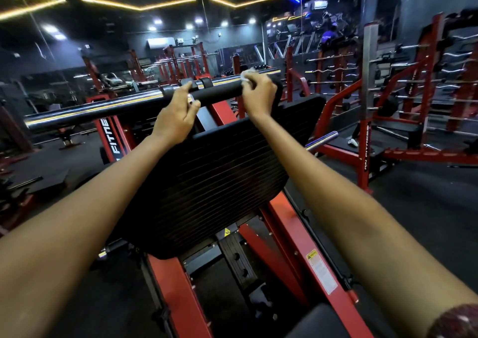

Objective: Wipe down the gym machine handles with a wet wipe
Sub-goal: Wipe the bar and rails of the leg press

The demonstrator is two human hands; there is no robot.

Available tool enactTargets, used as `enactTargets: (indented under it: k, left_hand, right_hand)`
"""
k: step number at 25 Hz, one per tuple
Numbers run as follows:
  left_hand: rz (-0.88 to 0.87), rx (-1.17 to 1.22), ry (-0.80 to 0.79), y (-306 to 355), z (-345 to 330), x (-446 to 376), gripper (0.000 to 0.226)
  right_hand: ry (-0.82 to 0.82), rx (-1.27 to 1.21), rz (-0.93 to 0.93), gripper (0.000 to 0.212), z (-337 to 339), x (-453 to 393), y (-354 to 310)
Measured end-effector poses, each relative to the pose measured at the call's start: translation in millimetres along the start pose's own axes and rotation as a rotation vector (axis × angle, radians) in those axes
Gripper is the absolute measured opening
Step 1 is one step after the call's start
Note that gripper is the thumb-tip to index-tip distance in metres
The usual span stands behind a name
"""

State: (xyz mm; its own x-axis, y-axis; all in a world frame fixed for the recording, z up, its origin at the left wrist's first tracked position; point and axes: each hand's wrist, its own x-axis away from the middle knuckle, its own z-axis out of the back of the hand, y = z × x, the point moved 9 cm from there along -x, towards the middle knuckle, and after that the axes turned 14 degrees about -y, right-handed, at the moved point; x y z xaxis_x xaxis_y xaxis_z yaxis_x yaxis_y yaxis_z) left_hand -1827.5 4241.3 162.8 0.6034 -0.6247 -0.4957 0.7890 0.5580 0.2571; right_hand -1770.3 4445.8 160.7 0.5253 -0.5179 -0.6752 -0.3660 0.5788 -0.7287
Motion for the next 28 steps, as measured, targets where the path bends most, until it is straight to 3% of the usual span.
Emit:
enactTargets:
  k: [2,4,6,8,11,14,16,20,22,25,28]
  left_hand:
    - [0.04,-0.132,-0.089,-7.4,-6.3,7.8,0.072]
    - [0.098,-0.343,-0.095,-22.4,-10.8,20.5,0.084]
    - [0.21,-0.553,-0.123,-39.4,-24.4,35.8,0.078]
    - [0.241,-0.669,-0.121,-43.8,-37.2,43.2,0.073]
    - [0.227,-0.696,-0.093,-37.3,-40.2,43.3,0.069]
    - [0.227,-0.731,-0.093,-39.2,-41.1,41.3,0.069]
    - [0.233,-0.729,-0.09,-39.2,-40.6,40.1,0.069]
    - [0.283,-0.704,-0.034,-31.1,-44.9,52.5,0.059]
    - [0.292,-0.778,-0.036,-27.5,-59.7,65.6,0.069]
    - [0.311,-0.81,-0.056,-30.3,-68.5,71.5,0.087]
    - [0.343,-0.83,-0.041,-31.2,-69.1,68.5,0.09]
  right_hand:
    - [-0.076,0.077,0.121,0.019,-10.8,8.4,-15.7]
    - [-0.038,0.122,0.112,0.016,2.1,-0.4,-8.7]
    - [-0.019,0.118,0.03,0.019,12.8,-9.3,1.8]
    - [-0.102,0.187,0.08,0.02,-1.8,-2.3,-10.8]
    - [-0.228,0.248,0.234,0.015,-21.8,8.3,-28.9]
    - [-0.12,0.26,0.106,0.018,4.3,-12.3,-16.0]
    - [-0.15,0.293,0.042,0.02,-4.5,-9.2,-22.7]
    - [-0.376,0.27,0.294,0.018,-54.3,31.5,-70.1]
    - [-0.354,0.347,0.276,0.019,-40.3,21.7,-61.5]
    - [-0.183,0.505,0.118,0.018,-7.0,-2.2,-36.8]
    - [-0.239,0.424,0.27,0.019,-36.2,14.1,-62.3]
